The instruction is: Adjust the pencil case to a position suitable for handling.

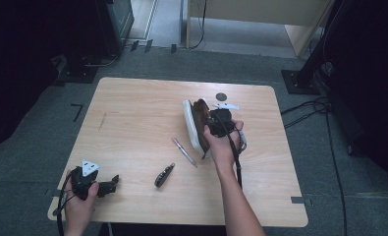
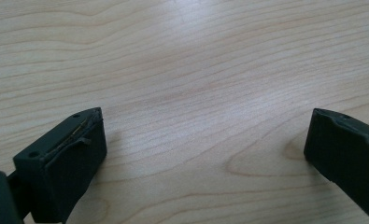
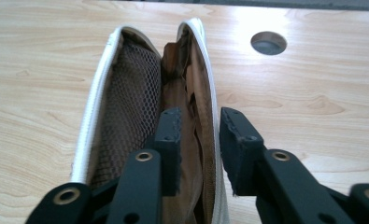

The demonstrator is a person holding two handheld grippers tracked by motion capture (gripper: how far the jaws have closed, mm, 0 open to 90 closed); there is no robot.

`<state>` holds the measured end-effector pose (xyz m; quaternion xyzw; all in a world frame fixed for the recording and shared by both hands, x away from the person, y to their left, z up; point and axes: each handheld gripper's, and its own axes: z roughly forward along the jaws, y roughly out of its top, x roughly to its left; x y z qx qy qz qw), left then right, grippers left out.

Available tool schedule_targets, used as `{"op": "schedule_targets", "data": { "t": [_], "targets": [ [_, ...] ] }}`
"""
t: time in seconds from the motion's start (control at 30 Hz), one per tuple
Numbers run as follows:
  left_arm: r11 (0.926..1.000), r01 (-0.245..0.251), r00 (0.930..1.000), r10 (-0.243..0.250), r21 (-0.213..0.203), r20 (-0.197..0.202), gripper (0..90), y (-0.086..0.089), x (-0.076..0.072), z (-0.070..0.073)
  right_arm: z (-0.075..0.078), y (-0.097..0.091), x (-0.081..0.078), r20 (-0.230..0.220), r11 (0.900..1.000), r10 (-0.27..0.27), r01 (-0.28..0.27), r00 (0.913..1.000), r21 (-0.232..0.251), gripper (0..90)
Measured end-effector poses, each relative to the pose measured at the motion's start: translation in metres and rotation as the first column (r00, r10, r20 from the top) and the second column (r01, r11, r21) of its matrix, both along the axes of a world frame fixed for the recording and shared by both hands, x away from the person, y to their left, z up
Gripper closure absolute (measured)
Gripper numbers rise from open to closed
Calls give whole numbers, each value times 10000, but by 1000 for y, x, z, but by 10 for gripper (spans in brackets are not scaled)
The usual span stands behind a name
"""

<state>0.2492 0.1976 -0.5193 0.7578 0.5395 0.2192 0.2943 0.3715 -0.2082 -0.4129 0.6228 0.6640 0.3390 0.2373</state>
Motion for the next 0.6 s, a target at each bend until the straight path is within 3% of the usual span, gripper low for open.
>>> {"op": "schedule_targets", "data": {
  "t": [0.23, 0.6],
  "targets": [
    [10000, 1, 10000, -1, 1, 0, 0, 0, 0, 0, 12, -7, -7, 416, 9997, 111, -120, 9991, 209, 592],
    [10000, 44, 10000, -44, 0, 3, 0, 0, 0, 0, 25, -30, -28, 1223, 9955, 681, -756, 9902, 577, 307]
  ]
}}
